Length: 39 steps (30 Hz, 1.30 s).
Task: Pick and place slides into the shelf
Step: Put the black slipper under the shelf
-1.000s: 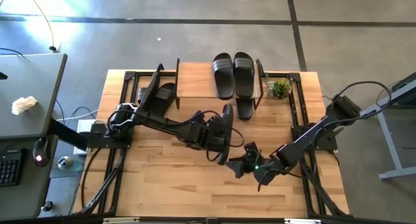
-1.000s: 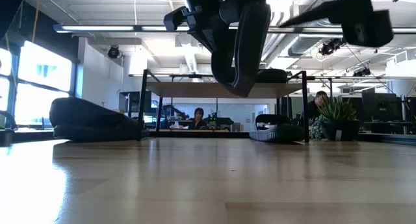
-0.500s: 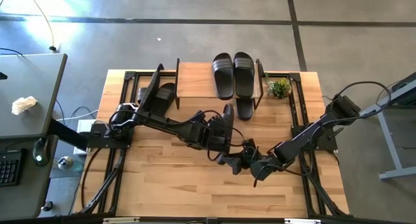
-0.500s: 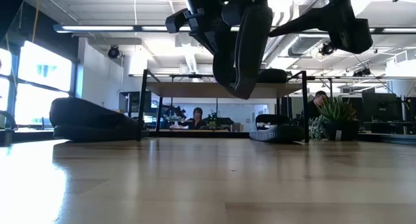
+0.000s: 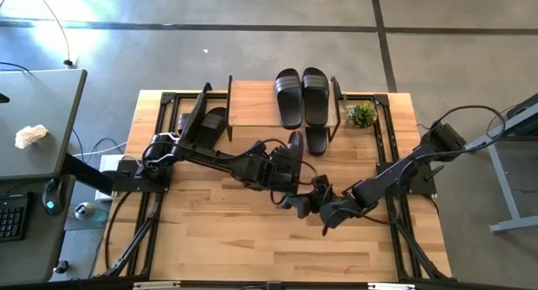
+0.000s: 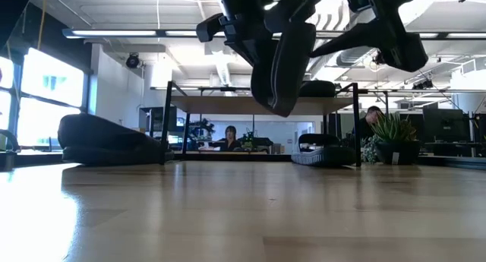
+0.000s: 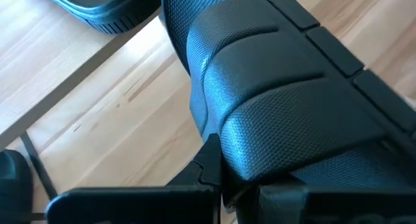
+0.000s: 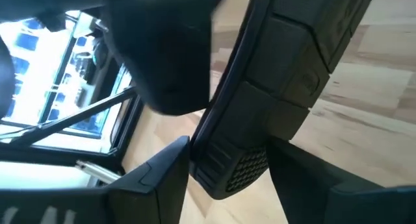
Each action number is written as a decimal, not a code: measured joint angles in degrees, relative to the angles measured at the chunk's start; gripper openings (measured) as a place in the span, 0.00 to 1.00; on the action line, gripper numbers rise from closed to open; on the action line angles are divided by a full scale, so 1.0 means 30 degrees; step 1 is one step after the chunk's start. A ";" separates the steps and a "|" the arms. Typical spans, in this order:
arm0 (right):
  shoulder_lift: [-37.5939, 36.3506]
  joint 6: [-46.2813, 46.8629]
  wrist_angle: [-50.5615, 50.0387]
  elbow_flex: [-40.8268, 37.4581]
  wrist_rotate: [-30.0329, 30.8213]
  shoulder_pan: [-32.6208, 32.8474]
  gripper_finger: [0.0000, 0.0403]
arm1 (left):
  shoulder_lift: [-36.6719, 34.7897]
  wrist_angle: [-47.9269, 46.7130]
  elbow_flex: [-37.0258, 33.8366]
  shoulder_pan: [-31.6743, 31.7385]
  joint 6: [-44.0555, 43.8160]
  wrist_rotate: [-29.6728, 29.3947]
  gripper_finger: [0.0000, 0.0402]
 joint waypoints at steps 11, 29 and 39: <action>0.0000 0.0034 -0.0746 0.0000 -0.0015 -0.0017 0.20 | 0.0000 0.0024 0.0000 0.0000 0.0108 0.0148 0.05; 0.0027 0.0428 -0.2990 -0.0007 -0.0060 0.0340 0.00 | 0.0000 -0.3314 0.0022 -0.0131 0.0231 0.4672 0.38; 0.0022 0.0662 -0.5043 -0.0007 -0.1648 0.1026 0.00 | -0.0095 -0.7812 0.0022 -0.1529 0.0160 0.4440 0.39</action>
